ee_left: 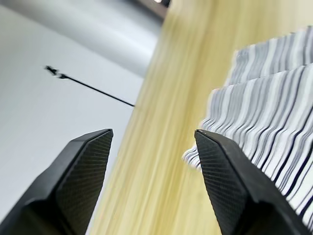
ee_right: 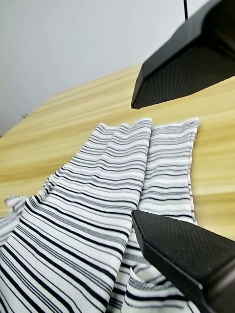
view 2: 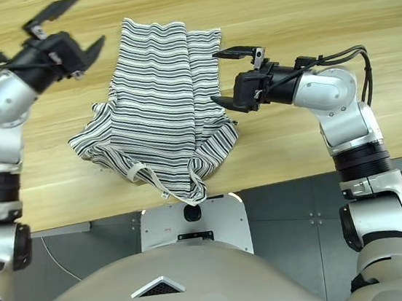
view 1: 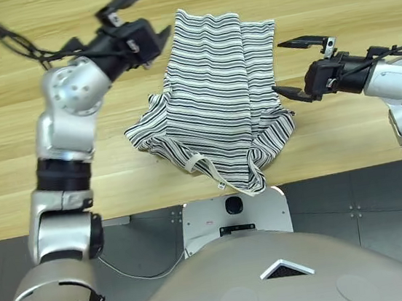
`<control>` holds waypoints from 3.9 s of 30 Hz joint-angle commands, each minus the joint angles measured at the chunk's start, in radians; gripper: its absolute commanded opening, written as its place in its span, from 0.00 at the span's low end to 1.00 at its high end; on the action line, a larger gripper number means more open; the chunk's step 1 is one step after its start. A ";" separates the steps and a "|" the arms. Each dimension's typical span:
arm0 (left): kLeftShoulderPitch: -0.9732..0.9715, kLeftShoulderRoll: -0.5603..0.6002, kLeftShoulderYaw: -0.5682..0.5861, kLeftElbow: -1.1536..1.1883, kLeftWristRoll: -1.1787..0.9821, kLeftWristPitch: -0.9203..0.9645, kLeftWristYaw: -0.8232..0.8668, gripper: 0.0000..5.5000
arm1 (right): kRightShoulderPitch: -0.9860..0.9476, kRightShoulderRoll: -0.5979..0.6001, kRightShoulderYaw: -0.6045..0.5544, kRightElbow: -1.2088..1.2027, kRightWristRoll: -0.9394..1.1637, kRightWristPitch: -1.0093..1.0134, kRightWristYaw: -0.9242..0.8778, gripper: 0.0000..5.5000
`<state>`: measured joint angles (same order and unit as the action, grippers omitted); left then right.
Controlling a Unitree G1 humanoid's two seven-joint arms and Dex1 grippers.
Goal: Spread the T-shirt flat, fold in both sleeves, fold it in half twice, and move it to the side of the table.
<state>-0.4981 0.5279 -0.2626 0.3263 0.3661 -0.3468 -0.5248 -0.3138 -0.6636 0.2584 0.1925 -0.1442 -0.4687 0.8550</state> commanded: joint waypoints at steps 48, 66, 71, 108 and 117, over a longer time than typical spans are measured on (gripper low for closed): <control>-0.064 -0.081 -0.284 0.665 0.191 -0.141 0.112 0.57 | 0.097 -0.346 -0.035 -0.105 0.131 0.064 0.310 0.69; 0.131 0.014 -0.134 0.023 0.152 0.030 0.123 0.57 | -0.252 0.241 0.125 0.558 -0.255 0.029 -0.333 0.69; 0.158 0.022 -0.100 -0.057 0.141 0.055 0.149 0.57 | -0.331 0.256 0.194 0.745 -0.382 0.039 -0.475 0.69; 0.757 -0.050 0.380 -0.507 -0.243 0.313 0.264 0.57 | 0.214 -0.010 0.125 0.036 -0.012 0.075 -0.302 0.69; 0.853 -0.227 0.453 -0.417 -0.331 0.360 0.380 0.57 | 0.332 -0.043 0.108 -0.012 -0.042 0.099 -0.248 0.69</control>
<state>0.3584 0.3069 0.1865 -0.1168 0.0454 0.0020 -0.1411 -0.0189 -0.6707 0.3572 0.1708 -0.1534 -0.3954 0.5587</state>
